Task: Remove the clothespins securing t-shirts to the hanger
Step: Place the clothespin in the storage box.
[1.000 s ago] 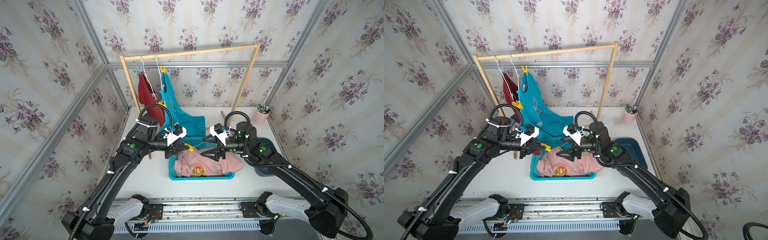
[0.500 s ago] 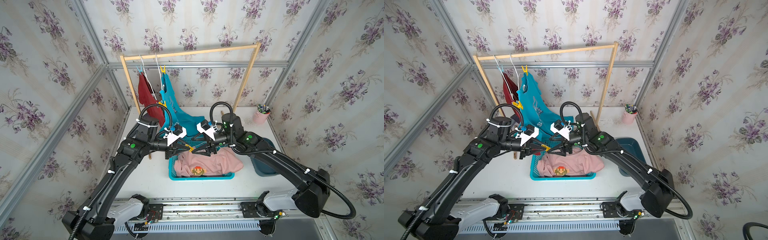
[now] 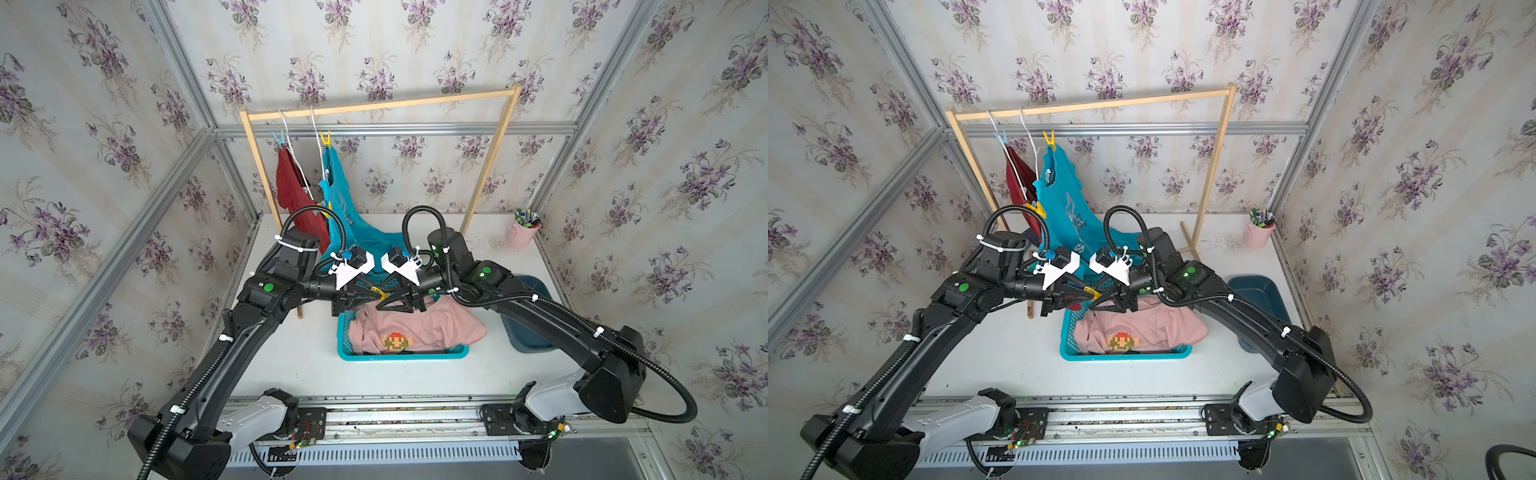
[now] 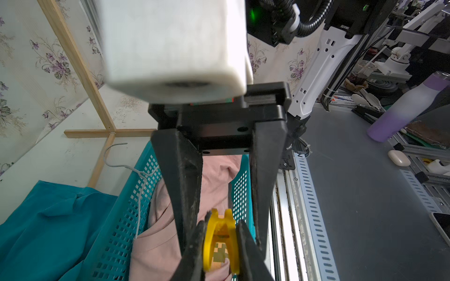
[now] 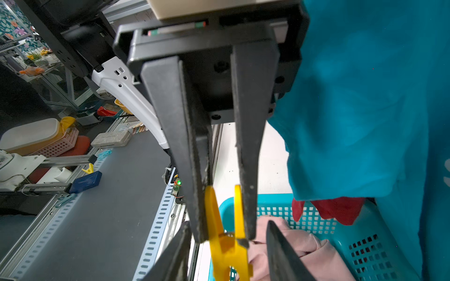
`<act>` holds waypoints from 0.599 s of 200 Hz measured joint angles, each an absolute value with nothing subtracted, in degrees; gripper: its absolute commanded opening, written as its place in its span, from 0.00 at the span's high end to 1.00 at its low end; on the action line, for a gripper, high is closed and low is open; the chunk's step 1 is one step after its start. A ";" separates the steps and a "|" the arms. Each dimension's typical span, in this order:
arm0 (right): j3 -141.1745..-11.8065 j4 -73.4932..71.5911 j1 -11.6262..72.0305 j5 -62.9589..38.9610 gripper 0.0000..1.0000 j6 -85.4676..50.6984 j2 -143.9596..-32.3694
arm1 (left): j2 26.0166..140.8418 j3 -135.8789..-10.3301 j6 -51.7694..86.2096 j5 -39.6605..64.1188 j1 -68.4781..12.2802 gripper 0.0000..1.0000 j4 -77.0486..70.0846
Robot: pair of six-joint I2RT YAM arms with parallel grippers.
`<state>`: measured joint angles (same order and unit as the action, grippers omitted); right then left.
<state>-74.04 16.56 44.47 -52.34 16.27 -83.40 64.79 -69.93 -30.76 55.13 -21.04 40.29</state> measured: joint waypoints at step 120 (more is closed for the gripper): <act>-73.12 15.31 44.58 -52.62 0.98 15.03 -83.29 | 65.91 -70.43 -29.52 55.16 -20.99 0.57 39.86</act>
